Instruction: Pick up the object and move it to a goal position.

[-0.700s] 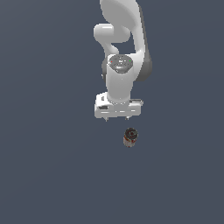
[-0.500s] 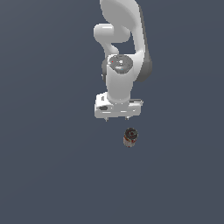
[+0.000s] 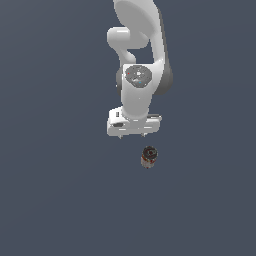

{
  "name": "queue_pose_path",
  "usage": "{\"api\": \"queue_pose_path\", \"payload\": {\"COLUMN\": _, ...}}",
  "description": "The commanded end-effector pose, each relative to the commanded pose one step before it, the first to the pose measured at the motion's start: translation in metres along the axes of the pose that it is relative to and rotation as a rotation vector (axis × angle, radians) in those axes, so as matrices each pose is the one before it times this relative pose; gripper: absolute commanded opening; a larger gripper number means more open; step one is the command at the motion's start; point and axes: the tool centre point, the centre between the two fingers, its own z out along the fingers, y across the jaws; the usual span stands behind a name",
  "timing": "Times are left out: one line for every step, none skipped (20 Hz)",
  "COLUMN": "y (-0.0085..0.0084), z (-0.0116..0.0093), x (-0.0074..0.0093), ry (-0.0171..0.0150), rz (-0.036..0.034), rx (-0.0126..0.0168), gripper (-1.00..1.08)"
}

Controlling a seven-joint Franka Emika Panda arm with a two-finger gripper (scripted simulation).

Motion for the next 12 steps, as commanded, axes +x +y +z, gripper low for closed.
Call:
{"api": "queue_pose_path", "payload": {"y": -0.00209, "z": 0.00039, "x": 0.00201, "ry": 0.00185, "rz": -0.00458, "rx": 0.00016, "gripper": 1.0}}
{"api": "queue_pose_path", "payload": {"y": -0.00165, "z": 0.00047, "x": 0.00178, "ry": 0.00148, "rz": -0.00387, "rx": 0.00008, "gripper": 1.0}}
{"api": "queue_pose_path", "payload": {"y": -0.00207, "z": 0.00062, "x": 0.00223, "ry": 0.0018, "rz": -0.00499, "rx": 0.00006, "gripper": 1.0}}
{"api": "queue_pose_path", "payload": {"y": -0.00256, "z": 0.00073, "x": 0.00269, "ry": 0.00225, "rz": -0.00599, "rx": 0.00016, "gripper": 1.0}}
{"api": "queue_pose_path", "payload": {"y": -0.00301, "z": 0.00086, "x": 0.00317, "ry": 0.00275, "rz": -0.00676, "rx": 0.00034, "gripper": 1.0}}
{"api": "queue_pose_path", "payload": {"y": -0.00348, "z": 0.00099, "x": 0.00364, "ry": 0.00324, "rz": -0.00758, "rx": 0.00053, "gripper": 1.0}}
{"api": "queue_pose_path", "payload": {"y": -0.00396, "z": 0.00114, "x": 0.00408, "ry": 0.00369, "rz": -0.00847, "rx": 0.00071, "gripper": 1.0}}
{"api": "queue_pose_path", "payload": {"y": -0.0044, "z": 0.00132, "x": 0.00451, "ry": 0.00407, "rz": -0.00942, "rx": 0.00085, "gripper": 1.0}}
{"api": "queue_pose_path", "payload": {"y": -0.00485, "z": 0.00152, "x": 0.00493, "ry": 0.00446, "rz": -0.01039, "rx": 0.00101, "gripper": 1.0}}
{"api": "queue_pose_path", "payload": {"y": -0.00532, "z": 0.00172, "x": 0.00535, "ry": 0.00488, "rz": -0.01127, "rx": 0.00124, "gripper": 1.0}}
{"api": "queue_pose_path", "payload": {"y": -0.00527, "z": 0.00176, "x": 0.00525, "ry": 0.00485, "rz": -0.01102, "rx": 0.00138, "gripper": 1.0}}
{"api": "queue_pose_path", "payload": {"y": -0.00483, "z": 0.00166, "x": 0.00477, "ry": 0.00446, "rz": -0.00999, "rx": 0.00139, "gripper": 1.0}}
